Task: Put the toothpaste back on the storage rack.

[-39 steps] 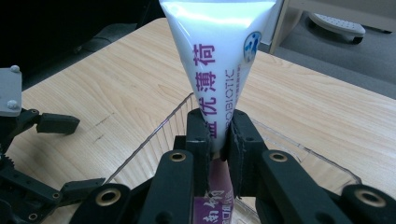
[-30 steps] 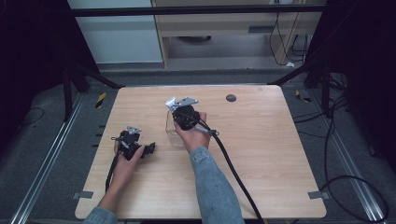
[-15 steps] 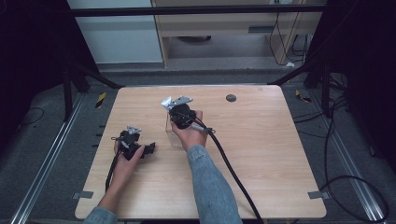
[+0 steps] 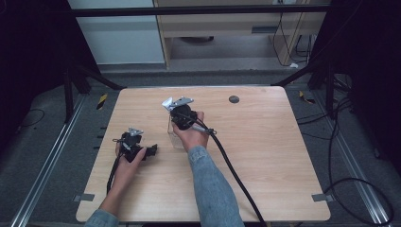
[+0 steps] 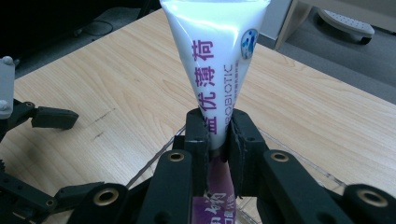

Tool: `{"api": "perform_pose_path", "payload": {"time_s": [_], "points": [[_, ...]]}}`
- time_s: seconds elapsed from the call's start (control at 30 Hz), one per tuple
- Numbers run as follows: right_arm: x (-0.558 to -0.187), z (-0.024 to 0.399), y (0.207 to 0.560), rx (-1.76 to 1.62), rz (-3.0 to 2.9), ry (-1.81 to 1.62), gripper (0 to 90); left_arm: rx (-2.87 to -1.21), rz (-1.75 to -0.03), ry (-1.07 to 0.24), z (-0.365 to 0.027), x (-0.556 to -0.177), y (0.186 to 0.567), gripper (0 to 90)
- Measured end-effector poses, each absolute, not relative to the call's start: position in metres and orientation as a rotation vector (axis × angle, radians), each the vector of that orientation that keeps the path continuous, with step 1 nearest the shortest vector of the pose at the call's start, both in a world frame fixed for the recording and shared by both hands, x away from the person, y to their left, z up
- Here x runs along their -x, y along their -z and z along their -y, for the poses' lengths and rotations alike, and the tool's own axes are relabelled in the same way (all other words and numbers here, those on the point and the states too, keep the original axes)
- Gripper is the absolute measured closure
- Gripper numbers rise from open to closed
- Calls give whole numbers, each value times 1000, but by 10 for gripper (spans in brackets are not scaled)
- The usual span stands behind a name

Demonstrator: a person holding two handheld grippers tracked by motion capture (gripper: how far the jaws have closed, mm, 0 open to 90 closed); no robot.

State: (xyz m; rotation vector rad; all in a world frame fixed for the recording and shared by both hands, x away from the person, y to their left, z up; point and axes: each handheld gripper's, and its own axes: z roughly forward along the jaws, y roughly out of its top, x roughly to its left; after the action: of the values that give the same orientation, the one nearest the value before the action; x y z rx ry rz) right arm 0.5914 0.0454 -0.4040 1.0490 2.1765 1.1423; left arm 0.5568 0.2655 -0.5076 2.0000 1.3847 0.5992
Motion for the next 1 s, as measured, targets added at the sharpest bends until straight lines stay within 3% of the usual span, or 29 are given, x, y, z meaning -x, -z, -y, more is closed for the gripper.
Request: {"api": "perform_pose_path", "payload": {"time_s": [1.0], "points": [[-593, -43, 402, -1055, -2184, -1162, 758, -1999, -1383, -598, -266, -557, 508, 0]]}}
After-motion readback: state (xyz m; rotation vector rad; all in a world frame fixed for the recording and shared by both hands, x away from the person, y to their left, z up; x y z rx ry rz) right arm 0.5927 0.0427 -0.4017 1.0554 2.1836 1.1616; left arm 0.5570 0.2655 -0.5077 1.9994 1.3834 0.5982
